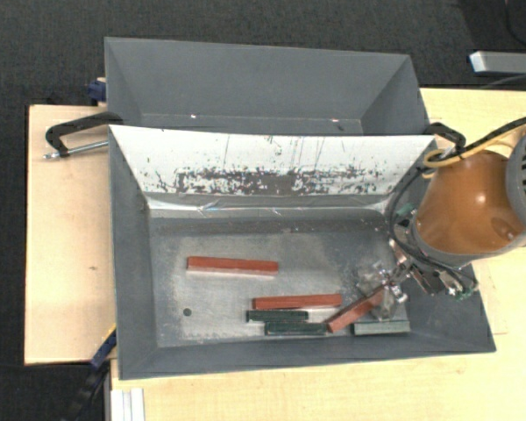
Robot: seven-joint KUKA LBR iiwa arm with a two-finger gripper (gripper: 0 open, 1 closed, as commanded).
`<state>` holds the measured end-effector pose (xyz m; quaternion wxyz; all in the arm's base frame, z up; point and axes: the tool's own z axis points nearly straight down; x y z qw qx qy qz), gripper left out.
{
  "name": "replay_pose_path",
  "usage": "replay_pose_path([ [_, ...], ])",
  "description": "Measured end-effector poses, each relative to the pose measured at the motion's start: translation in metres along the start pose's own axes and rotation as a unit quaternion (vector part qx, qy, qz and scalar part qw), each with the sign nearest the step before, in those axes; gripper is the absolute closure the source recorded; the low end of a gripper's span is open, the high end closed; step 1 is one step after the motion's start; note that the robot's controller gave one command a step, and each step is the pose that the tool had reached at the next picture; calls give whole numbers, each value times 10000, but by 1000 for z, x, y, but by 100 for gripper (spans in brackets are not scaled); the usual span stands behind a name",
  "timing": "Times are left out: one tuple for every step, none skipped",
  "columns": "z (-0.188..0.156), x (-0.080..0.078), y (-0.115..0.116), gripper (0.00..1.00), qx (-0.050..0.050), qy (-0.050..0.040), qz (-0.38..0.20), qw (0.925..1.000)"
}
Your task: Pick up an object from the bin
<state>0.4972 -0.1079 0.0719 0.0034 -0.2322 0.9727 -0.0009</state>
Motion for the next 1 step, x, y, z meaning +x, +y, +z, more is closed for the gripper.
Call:
replay_pose_path([
  [-156, -8, -14, 100, 2, -3, -16, 10000],
])
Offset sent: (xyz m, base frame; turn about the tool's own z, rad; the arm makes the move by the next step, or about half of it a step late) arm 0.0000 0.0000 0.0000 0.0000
